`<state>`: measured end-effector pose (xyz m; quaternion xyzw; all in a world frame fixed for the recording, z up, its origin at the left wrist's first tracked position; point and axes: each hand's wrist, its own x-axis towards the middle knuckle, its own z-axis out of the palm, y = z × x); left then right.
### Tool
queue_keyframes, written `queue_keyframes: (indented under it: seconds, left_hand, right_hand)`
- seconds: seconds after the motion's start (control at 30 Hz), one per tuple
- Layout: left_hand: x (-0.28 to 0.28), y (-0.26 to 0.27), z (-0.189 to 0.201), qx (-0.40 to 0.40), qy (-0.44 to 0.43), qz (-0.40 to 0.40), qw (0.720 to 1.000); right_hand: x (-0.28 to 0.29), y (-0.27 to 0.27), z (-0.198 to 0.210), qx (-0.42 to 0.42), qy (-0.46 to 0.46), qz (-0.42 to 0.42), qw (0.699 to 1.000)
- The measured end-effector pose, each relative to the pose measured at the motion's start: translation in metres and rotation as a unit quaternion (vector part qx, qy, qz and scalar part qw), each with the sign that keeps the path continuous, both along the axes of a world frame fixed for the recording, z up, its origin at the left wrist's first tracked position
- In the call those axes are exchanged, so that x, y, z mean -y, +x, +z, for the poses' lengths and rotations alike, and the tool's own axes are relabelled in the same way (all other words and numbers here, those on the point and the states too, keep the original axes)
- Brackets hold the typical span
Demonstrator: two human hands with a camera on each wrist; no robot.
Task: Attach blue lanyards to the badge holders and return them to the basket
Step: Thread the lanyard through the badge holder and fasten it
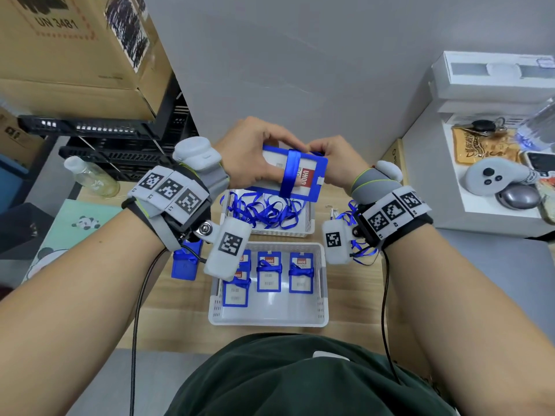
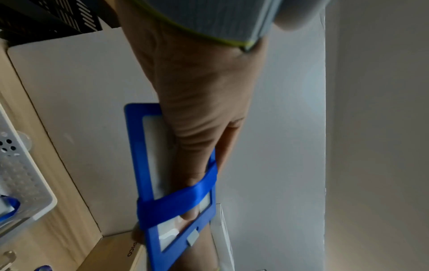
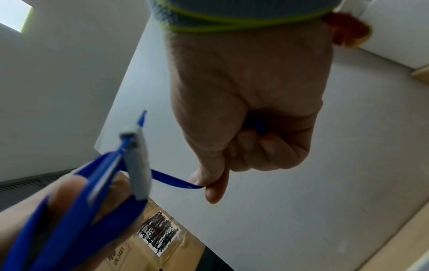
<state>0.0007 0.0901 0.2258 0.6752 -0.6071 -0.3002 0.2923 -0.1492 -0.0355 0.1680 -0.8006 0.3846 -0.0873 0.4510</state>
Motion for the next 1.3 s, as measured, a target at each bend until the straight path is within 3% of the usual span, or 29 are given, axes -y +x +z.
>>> queue_keyframes:
  seconds: [0.13,0.23,0.43,0.63,0.83,0.97,1.1,1.3]
  left_hand:
    - [0.003,0.002,-0.001,-0.018,0.021,0.041,0.999]
    - [0.004,0.004,-0.005,-0.026,0.027,0.089,0.995]
    - [0.008,0.008,-0.005,-0.053,0.025,0.158,0.986]
    - [0.011,0.01,-0.008,-0.106,0.027,0.207,0.972]
    - [0.013,0.015,-0.013,-0.129,-0.001,0.253,0.959]
    - [0.016,0.024,-0.023,-0.062,-0.023,0.307,0.95]
    - [0.017,0.032,-0.033,0.043,-0.006,0.316,0.948]
    - [0.016,0.031,-0.036,0.155,0.039,0.246,0.956]
  right_hand:
    - [-0.004,-0.003,-0.011,-0.075,0.011,0.003,0.997]
    - [-0.006,-0.002,-0.019,-0.081,0.034,-0.01,0.996]
    - [-0.004,-0.001,-0.021,0.041,0.033,0.007,0.999]
    - [-0.021,0.004,-0.009,0.1,0.136,0.101,0.98]
    - [-0.031,0.014,-0.007,0.059,0.09,0.099,0.989]
    - [-0.032,0.018,0.0,0.01,0.06,0.134,0.989]
    - [-0.028,0.021,0.009,-0.032,-0.081,0.147,0.985]
    - [-0.027,0.023,0.017,0.031,-0.049,0.088,0.994]
